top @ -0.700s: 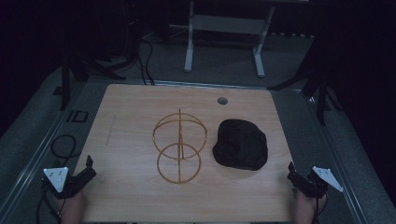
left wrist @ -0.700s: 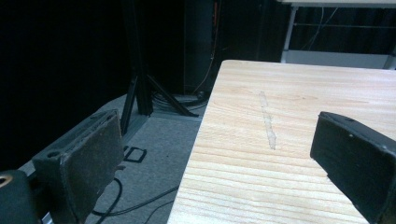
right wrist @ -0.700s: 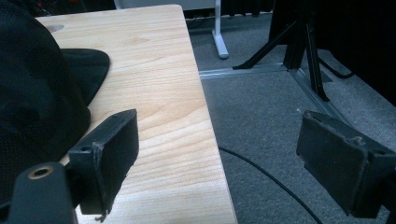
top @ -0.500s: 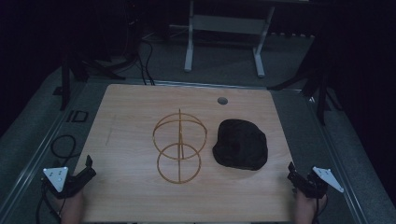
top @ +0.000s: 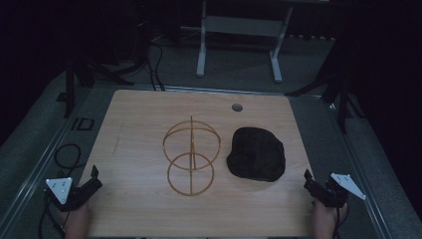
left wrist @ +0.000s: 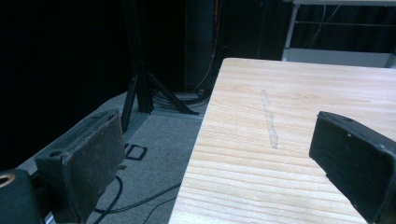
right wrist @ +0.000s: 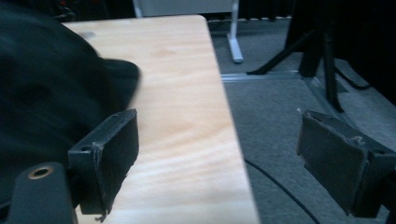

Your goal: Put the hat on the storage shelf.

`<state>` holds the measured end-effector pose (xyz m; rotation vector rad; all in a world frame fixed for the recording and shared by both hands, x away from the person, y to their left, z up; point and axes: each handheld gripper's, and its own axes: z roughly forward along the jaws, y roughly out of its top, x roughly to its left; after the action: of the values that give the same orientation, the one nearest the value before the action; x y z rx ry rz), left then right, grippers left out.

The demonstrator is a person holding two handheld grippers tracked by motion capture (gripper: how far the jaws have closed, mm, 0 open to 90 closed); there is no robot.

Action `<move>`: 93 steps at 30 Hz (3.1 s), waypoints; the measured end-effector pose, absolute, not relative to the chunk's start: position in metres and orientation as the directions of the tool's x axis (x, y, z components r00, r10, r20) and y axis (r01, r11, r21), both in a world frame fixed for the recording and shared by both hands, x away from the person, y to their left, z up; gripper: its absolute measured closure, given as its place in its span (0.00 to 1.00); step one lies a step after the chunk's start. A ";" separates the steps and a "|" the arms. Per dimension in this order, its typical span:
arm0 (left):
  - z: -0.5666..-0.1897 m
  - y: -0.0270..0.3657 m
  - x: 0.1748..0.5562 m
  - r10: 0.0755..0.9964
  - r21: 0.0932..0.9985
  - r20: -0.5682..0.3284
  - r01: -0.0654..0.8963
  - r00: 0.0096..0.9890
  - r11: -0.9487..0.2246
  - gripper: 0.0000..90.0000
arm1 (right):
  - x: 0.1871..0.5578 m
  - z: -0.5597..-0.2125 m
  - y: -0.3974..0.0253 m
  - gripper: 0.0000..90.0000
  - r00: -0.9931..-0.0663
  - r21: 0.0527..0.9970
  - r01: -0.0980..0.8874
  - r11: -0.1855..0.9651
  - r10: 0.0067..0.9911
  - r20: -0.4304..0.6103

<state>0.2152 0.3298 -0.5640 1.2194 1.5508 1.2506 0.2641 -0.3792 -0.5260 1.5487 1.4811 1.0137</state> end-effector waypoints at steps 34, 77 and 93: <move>-0.564 0.327 0.215 0.980 0.979 0.021 0.204 -0.198 0.020 0.05 | 0.296 -0.484 -0.230 0.12 -0.253 0.883 0.457 0.110 0.967 0.011; -0.564 0.327 0.215 0.982 0.979 0.022 0.201 -0.187 0.017 0.05 | 0.303 -0.471 -0.235 0.97 -0.256 0.903 0.407 0.136 0.966 -0.030; -0.564 0.327 0.215 0.982 0.980 0.021 0.200 -0.185 0.017 0.05 | 0.294 -0.417 -0.261 0.97 -0.259 0.942 0.322 0.098 0.966 -0.012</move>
<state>0.2154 0.3271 -0.5641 1.2649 1.4992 1.2467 0.2935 -0.2609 -0.4169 1.2793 1.6818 1.1732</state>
